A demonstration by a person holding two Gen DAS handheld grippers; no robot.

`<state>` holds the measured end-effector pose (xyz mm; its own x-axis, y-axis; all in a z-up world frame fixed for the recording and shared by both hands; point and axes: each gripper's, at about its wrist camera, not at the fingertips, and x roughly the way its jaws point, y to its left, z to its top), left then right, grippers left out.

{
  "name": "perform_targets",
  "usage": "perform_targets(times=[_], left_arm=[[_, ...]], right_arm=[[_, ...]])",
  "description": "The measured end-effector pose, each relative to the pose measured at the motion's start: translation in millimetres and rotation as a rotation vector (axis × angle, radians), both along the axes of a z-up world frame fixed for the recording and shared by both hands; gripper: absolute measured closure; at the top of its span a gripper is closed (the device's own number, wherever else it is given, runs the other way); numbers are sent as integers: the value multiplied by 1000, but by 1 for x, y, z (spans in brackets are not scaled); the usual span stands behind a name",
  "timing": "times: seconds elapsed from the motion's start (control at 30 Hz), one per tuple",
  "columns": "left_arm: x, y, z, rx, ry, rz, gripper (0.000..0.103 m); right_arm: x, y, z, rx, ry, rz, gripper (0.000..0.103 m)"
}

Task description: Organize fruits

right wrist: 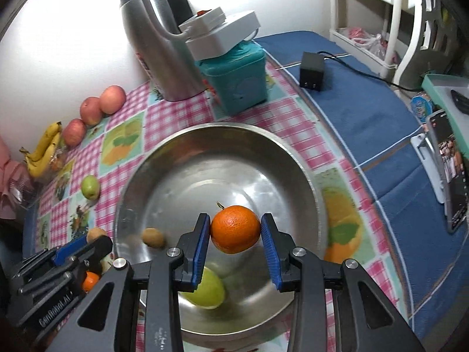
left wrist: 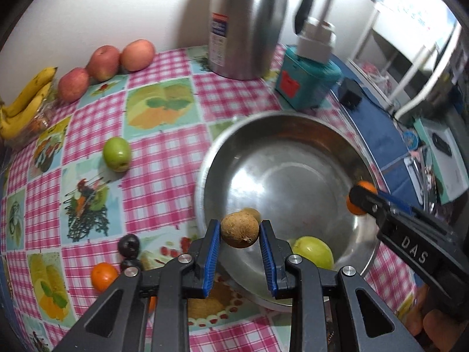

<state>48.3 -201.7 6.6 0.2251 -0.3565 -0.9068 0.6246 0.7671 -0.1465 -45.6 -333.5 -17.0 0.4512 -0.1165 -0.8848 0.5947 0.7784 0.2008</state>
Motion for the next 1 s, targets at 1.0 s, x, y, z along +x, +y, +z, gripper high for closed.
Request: perform_targets(times=[1.0], left_arm=[[-17, -23, -37, 108, 21, -42, 74]], right_arm=[[7, 4, -14, -98, 110, 0, 66]])
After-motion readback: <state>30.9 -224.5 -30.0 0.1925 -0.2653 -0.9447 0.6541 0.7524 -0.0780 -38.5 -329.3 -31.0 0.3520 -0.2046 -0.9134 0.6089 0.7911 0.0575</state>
